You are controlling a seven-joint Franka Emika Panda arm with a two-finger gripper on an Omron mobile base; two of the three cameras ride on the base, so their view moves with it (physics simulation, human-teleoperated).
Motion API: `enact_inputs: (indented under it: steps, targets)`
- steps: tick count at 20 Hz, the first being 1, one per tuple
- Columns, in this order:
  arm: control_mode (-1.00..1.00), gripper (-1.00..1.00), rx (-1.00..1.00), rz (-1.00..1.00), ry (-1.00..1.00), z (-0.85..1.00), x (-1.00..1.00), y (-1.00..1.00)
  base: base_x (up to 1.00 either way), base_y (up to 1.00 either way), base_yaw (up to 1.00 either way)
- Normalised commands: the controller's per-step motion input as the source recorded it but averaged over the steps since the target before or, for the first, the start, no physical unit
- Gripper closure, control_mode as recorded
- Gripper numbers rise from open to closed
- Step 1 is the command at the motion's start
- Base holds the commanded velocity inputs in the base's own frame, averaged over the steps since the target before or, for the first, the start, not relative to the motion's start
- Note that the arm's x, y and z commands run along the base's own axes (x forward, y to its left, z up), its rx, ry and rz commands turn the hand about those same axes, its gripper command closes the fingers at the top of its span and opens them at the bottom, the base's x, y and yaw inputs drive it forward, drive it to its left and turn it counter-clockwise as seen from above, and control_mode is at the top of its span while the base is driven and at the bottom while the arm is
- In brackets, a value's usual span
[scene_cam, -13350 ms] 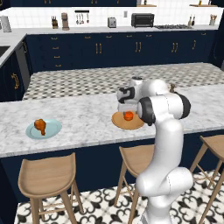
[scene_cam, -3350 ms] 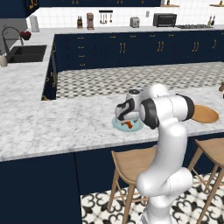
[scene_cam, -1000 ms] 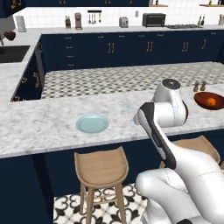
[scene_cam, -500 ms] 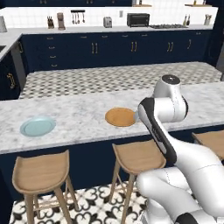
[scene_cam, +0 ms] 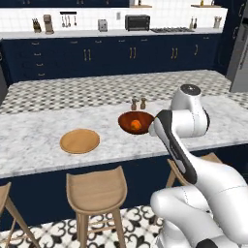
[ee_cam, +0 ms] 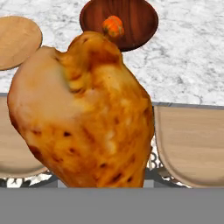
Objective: Pick the chicken drumstick and squash from their plates and place them in the bowl. Then put the bowl in the fridge.
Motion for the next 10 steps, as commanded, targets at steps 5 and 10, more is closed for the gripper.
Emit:
enact_inputs:
  steps: [5, 10]
  targets:
    - [1.00, 1.00, 0.00, 0.00, 0.00, 0.00, 0.00, 0.00, 0.99, -0.19, 0.15]
    - [1.00, 1.00, 0.00, 0.00, 0.00, 0.00, 0.00, 0.00, 0.77, 0.15, 0.23]
